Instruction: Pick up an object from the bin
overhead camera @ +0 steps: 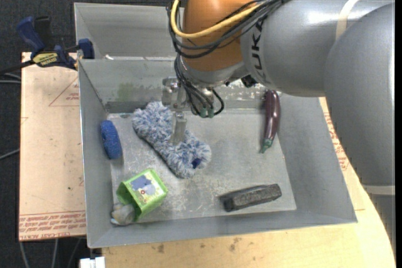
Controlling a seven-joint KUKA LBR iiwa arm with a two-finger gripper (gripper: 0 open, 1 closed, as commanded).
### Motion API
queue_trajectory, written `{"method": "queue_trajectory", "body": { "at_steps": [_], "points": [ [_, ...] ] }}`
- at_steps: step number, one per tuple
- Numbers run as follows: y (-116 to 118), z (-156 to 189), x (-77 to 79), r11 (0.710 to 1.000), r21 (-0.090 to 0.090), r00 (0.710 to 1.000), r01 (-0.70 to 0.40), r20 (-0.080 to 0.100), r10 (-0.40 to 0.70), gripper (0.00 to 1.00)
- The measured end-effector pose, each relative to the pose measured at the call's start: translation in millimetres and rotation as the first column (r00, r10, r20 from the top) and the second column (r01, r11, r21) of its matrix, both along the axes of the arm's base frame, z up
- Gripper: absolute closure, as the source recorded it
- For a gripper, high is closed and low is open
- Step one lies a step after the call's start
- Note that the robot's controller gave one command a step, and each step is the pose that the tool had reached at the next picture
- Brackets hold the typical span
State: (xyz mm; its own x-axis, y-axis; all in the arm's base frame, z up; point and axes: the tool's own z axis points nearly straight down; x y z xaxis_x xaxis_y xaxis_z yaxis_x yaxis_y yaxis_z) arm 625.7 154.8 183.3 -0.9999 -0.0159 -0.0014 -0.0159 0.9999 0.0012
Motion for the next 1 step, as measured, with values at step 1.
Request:
{"method": "queue_trajectory", "body": {
  "at_steps": [1],
  "points": [
    [-3.3, -6.5, 3.3, 1.0, 0.0, 1.0, 0.009, 0.001, -0.009, 0.0]
  ]
}}
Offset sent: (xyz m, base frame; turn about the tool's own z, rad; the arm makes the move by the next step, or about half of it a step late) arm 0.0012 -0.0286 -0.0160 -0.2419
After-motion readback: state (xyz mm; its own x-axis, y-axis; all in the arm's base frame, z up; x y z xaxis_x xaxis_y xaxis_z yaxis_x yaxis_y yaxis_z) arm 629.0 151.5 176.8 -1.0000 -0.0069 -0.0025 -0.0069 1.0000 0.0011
